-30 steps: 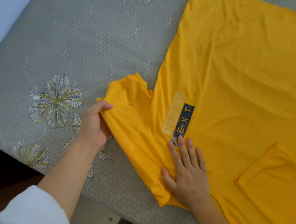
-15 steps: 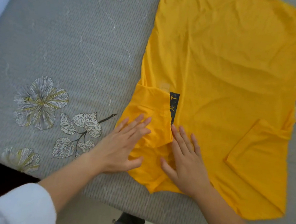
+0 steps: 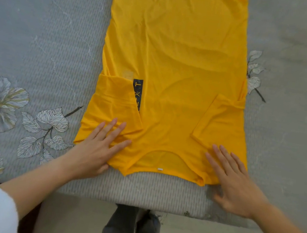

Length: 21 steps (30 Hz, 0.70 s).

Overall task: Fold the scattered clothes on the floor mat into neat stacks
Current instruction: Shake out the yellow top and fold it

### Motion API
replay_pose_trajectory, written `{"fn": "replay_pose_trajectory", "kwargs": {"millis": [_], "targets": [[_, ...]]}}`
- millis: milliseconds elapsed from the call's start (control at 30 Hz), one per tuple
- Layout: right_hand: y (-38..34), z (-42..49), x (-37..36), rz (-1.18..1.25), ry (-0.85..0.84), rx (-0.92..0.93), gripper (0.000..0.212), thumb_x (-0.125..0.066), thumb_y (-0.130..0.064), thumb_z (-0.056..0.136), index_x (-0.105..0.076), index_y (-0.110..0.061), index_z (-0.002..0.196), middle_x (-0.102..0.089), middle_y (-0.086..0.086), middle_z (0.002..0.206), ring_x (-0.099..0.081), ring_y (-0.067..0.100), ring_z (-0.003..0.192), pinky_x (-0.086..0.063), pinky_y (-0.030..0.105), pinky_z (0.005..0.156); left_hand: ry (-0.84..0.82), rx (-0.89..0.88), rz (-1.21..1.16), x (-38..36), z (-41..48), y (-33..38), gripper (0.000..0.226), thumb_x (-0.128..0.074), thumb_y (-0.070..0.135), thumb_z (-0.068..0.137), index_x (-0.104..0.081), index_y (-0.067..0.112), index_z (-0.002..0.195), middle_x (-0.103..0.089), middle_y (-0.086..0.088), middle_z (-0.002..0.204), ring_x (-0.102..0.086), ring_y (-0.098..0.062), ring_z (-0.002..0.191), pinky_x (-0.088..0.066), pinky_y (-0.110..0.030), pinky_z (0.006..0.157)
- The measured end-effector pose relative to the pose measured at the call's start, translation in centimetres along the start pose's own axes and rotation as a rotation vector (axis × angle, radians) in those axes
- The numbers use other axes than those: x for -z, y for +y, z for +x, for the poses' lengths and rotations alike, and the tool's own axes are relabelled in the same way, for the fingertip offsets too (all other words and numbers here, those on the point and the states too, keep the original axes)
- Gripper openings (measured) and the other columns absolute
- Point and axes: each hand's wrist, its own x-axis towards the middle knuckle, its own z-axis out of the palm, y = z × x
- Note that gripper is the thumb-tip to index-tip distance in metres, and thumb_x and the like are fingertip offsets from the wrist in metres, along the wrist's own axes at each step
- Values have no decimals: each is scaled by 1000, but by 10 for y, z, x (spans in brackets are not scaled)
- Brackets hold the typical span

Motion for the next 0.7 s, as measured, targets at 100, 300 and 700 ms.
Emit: {"fn": "replay_pose_trajectory", "kwargs": {"millis": [100, 300, 700], "targets": [[2, 14, -3, 11, 43, -102, 88, -63, -29, 79, -12, -13, 149, -20, 13, 156, -23, 33, 143, -23, 46, 113, -26, 46, 35, 6, 17, 5, 65, -88, 7, 56, -64, 8, 117, -42, -29, 141, -44, -49, 126, -48, -55, 91], [6, 46, 19, 247, 20, -485, 45, -44, -11, 94, -49, -20, 138, -55, 15, 133, -50, 33, 120, -43, 37, 89, -122, 333, -14, 23, 35, 18, 44, -48, 9, 94, -39, 20, 136, -46, -8, 143, -49, -26, 127, -48, -35, 87], [10, -37, 43, 554, -585, -215, 26, -55, -3, 75, -46, -19, 56, -34, -5, 52, -30, 5, 46, -22, 23, 46, -726, 292, -667, 44, -27, 70, 23, -40, 5, 84, -43, 22, 69, -47, 3, 75, -47, -14, 72, -35, -25, 62]]}}
